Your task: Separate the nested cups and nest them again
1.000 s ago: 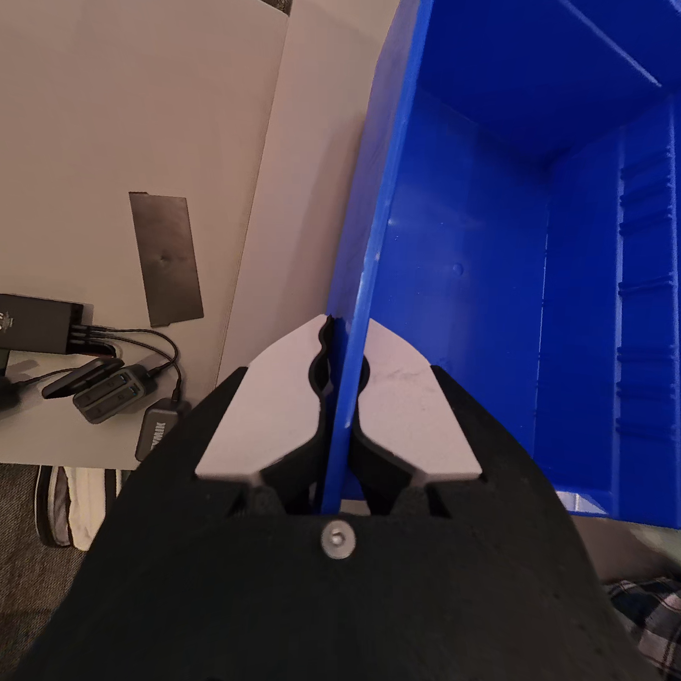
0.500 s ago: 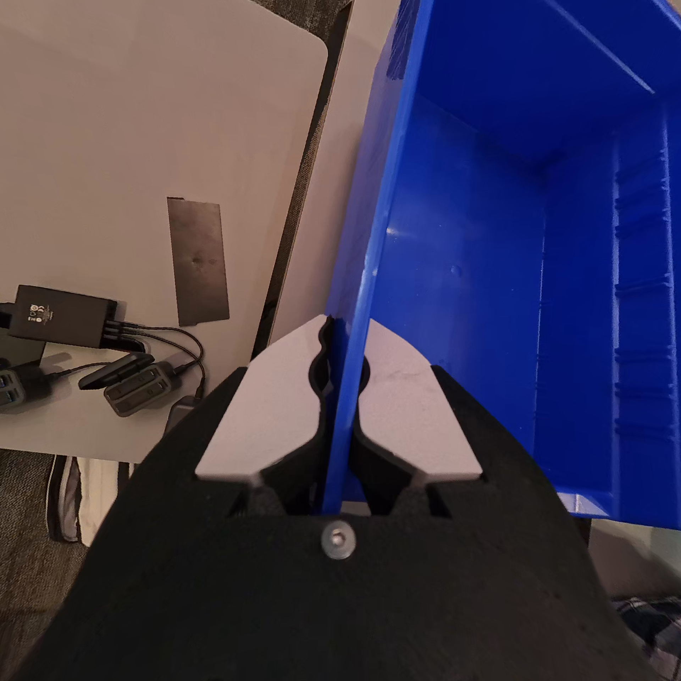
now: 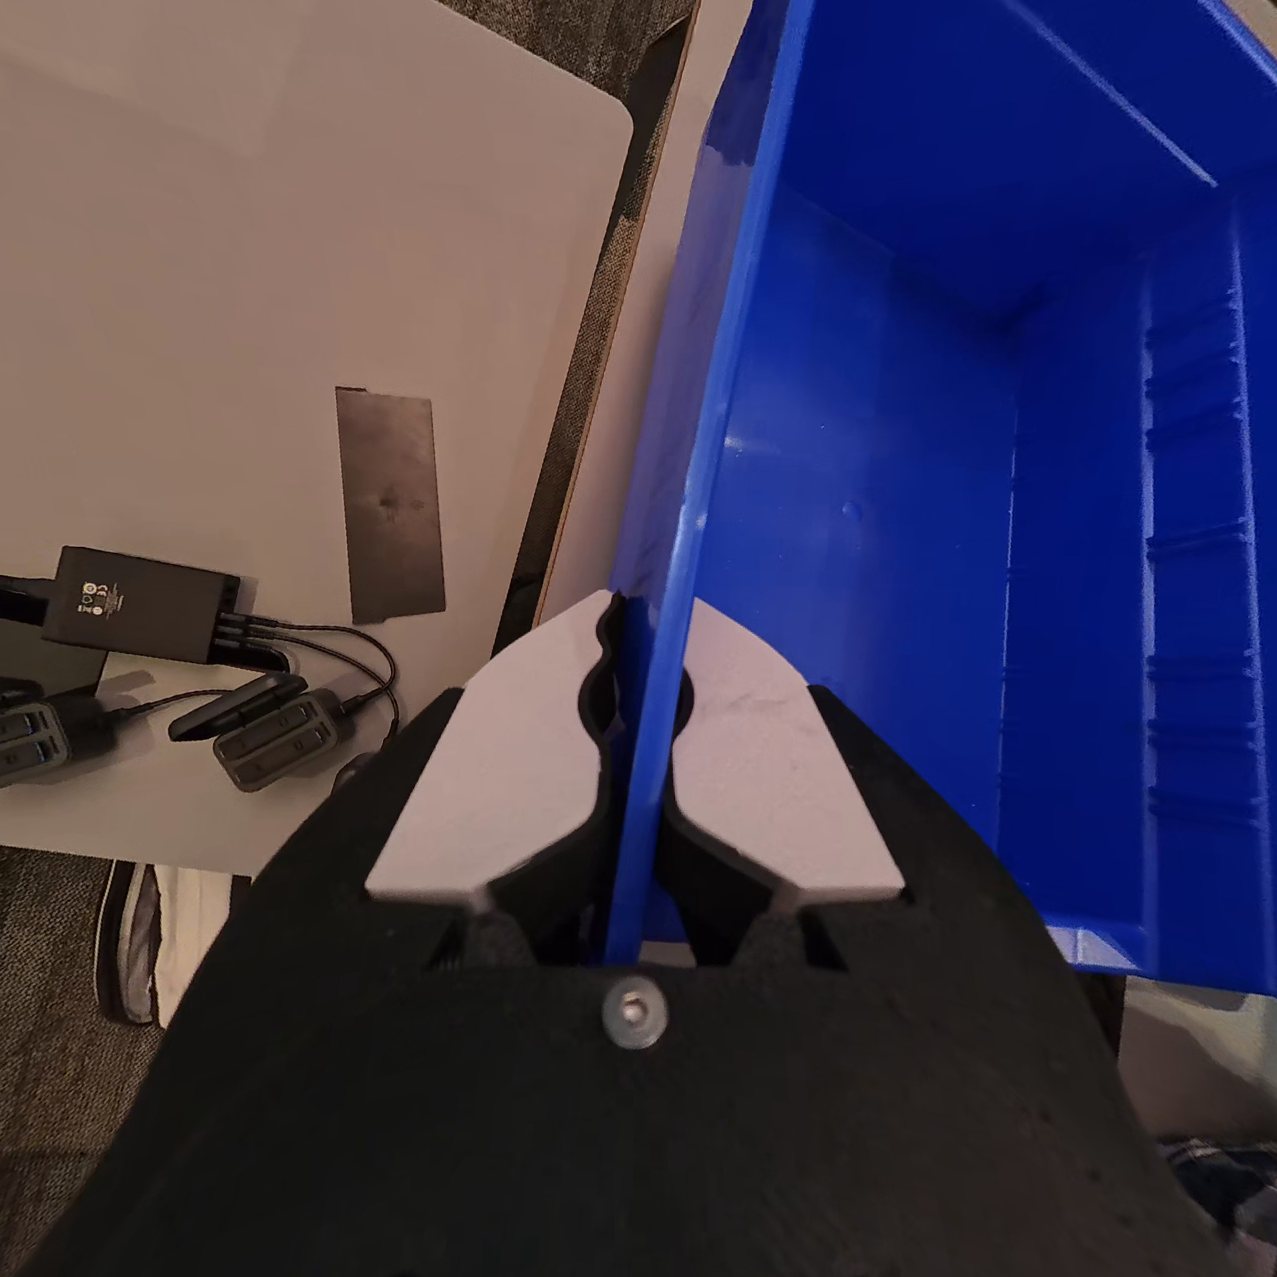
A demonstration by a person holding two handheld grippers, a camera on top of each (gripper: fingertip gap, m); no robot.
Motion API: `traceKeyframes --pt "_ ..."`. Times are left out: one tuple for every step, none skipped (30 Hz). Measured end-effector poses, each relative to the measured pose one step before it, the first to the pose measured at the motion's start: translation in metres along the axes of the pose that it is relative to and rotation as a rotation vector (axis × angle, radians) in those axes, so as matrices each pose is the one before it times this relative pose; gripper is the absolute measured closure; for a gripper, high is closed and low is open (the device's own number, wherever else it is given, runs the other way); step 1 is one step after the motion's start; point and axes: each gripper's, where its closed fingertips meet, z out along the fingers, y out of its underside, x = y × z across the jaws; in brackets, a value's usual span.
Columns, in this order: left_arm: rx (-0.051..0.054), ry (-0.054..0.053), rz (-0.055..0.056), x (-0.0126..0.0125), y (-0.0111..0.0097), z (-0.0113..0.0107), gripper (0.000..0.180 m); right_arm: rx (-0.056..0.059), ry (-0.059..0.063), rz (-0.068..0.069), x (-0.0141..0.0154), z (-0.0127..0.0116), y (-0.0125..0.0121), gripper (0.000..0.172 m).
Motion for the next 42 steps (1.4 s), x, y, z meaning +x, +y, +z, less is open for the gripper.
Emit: traceKeyframes --pt "0.0015 0.0015 0.0014 0.00145 -0.00036 0.00004 0.174 -0.0254 -0.02 -0.0226 -0.00133 0.00784 0.00399 0.109" --pt "0.0019 0.0023 0.0008 0.00137 -0.00028 -0.00034 0.174 -0.0322 -0.0064 -0.0241 0.00064 0.00711 0.00475 0.111" --pt "0.0035 0.0022 0.0007 0.00121 -0.00025 -0.00069 0.174 -0.0282 0.0035 -0.0244 0.00173 0.00613 0.00378 0.119" --pt "0.0043 0.0025 -0.0008 0.0008 -0.00017 -0.0012 0.174 -0.0123 0.0023 -0.0292 0.0013 0.00356 0.00084 0.121" --pt "0.0041 0.0012 -0.0011 0.00029 0.00005 -0.00148 0.174 -0.0008 -0.0125 -0.0225 0.00017 0.00118 -0.00157 0.123" --pt "0.0055 -0.0003 -0.0014 -0.0001 0.00001 -0.00194 0.174 -0.0052 -0.0152 -0.0065 0.00086 0.00087 -0.00143 0.126" --pt "0.0083 -0.0019 -0.0017 -0.00034 -0.00037 -0.00239 0.174 -0.0037 -0.0084 -0.0141 0.00109 0.00137 -0.00202 0.129" --pt "0.0088 -0.0028 -0.0012 -0.00079 -0.00048 -0.00259 0.174 -0.0003 -0.0012 -0.0185 0.00175 0.00216 -0.00312 0.133" --pt "0.0088 -0.0022 -0.0042 -0.00098 -0.00067 -0.00276 0.174 -0.0009 -0.0016 -0.0104 0.00249 0.00273 -0.00383 0.137" --pt "0.0092 -0.0013 -0.0054 -0.00123 -0.00068 -0.00295 0.174 -0.0045 -0.0087 0.0022 0.00292 0.00343 -0.00403 0.141" --pt "0.009 -0.002 -0.0045 -0.00129 -0.00066 -0.00283 0.174 0.0013 -0.0054 0.0122 0.0042 0.00402 -0.00506 0.144" --pt "0.0088 -0.0012 -0.0066 -0.00124 -0.00074 -0.00299 0.174 0.0104 0.0038 0.0099 0.00546 0.00386 -0.0055 0.145" --pt "0.0094 -0.0015 -0.0062 -0.00145 -0.00104 -0.00312 0.174 0.0067 0.007 -0.0024 0.0055 0.00372 -0.00452 0.145" --pt "0.0075 -0.0031 -0.0033 -0.00172 -0.00094 -0.00326 0.174 -0.0006 0.0047 0.0034 0.00562 0.00325 -0.00384 0.145" --pt "0.0071 -0.0031 -0.0032 -0.00187 -0.00111 -0.00357 0.174 -0.0029 0.0011 0.0095 0.00541 0.00338 -0.00377 0.145" --pt "0.0071 -0.0048 -0.0016 -0.00194 -0.00125 -0.00379 0.174 -0.0005 0.0042 0.0106 0.00581 0.00359 -0.00418 0.145" --pt "0.0065 -0.0061 0.0003 -0.00219 -0.00139 -0.0039 0.174 -0.0014 0.0043 0.0145 0.00605 0.0039 -0.00476 0.145" --pt "0.007 -0.0054 -0.002 -0.00232 -0.00162 -0.00401 0.174 -0.0048 0.0065 0.015 0.00635 0.00419 -0.00506 0.145" --pt "0.0073 -0.0054 -0.0021 -0.0025 -0.00185 -0.00391 0.174 -0.006 0.0068 0.0199 0.00638 0.00446 -0.00548 0.145" --pt "0.0074 -0.0054 -0.0006 -0.00245 -0.00205 -0.00396 0.174 -0.0063 0.0058 0.0209 0.00624 0.00475 -0.00608 0.145" --pt "0.008 -0.0048 -0.0018 -0.00226 -0.00229 -0.00391 0.174 -0.0067 0.0052 0.018 0.00604 0.00477 -0.00635 0.145" --pt "0.0087 -0.0046 -0.0031 -0.00227 -0.00239 -0.00391 0.174 -0.006 0.0074 0.0212 0.00632 0.00497 -0.00698 0.146" --pt "0.0083 -0.0048 -0.0018 -0.00219 -0.00266 -0.00414 0.175 -0.0048 0.0106 0.0234 0.00671 0.00552 -0.00762 0.146" --pt "0.0092 -0.0047 -0.0023 -0.00198 -0.00275 -0.0042 0.173 -0.0042 0.0096 0.0255 0.00644 0.00561 -0.00804 0.146" --pt "0.0095 -0.0031 -0.0021 -0.00162 -0.00276 -0.00416 0.175 -0.0067 0.0046 0.0311 0.0061 0.00562 -0.00812 0.146" --pt "0.0083 -0.0028 -0.0016 -0.00159 -0.00271 -0.00416 0.175 -0.0076 0.0047 0.0284 0.00633 0.00563 -0.00835 0.146" --pt "0.0087 -0.0016 -0.0018 -0.00131 -0.0026 -0.00412 0.174 -0.0032 0.0107 0.0204 0.00679 0.00583 -0.00877 0.146" --pt "0.0092 -0.0007 -0.0015 -0.00099 -0.00245 -0.0038 0.174 -0.0008 0.0117 0.0199 0.00685 0.00591 -0.00894 0.146" --pt "0.0067 -0.001 -0.0006 -0.00085 -0.00189 -0.00357 0.174 -0.006 0.0061 0.0264 0.0063 0.00575 -0.00885 0.146" --pt "0.0038 -0.0005 -0.0017 -0.00091 -0.00131 -0.00319 0.174 -0.0074 0.0042 0.0292 0.00622 0.00575 -0.00873 0.146" --pt "0.0037 -0.0012 -0.0023 -0.00108 -0.00097 -0.003 0.174 -0.0049 0.0073 0.0305 0.00698 0.00579 -0.00894 0.146" --pt "0.0039 -0.0024 -0.0014 -0.00131 -0.00071 -0.00271 0.174 -0.0043 0.0098 0.0309 0.0072 0.00585 -0.00902 0.146" --pt "0.003 -0.0035 0.0002 -0.00162 -0.00022 -0.00243 0.174 -0.0041 0.0105 0.027 0.00729 0.00568 -0.00887 0.146" --pt "0.0013 -0.0028 -0.0009 -0.00177 0.00027 -0.00206 0.174 -0.003 0.01 0.0275 0.00776 0.0054 -0.00852 0.146" --pt "0.0012 -0.0025 -0.0049 -0.00238 0.00095 -0.00176 0.174 -0.002 0.01 0.0288 0.00785 0.00529 -0.00812 0.146" --pt "0.0002 -0.003 -0.0063 -0.00286 0.00178 -0.00142 0.174 -0.0032 0.0124 0.025 0.00795 0.00511 -0.00795 0.146" --pt "-0.0023 -0.0035 -0.0036 -0.00317 0.00224 -0.00131 0.174 -0.003 0.015 0.0167 0.00793 0.00497 -0.00768 0.146" --pt "-0.004 -0.0043 -0.0042 -0.0034 0.00252 -0.00155 0.174 0.0001 0.0138 0.0129 0.00831 0.00487 -0.00734 0.146" --pt "-0.0017 -0.0048 -0.0057 -0.0035 0.00238 -0.00172 0.173 0.0007 0.0109 0.0169 0.00826 0.00471 -0.00697 0.146" --pt "0.0025 -0.006 -0.0055 -0.00322 0.00189 -0.00201 0.173 0.0001 0.0088 0.0192 0.00754 0.00438 -0.00655 0.146" --pt "0.0033 -0.0064 -0.0027 -0.00277 0.00164 -0.002 0.174 0.0011 0.0108 0.0103 0.00647 0.00344 -0.00605 0.146" --pt "0.0024 -0.0049 -0.0028 -0.00213 0.00125 -0.00213 0.174 0.0121 0.0119 -0.0022 0.00486 0.00167 -0.00582 0.145"
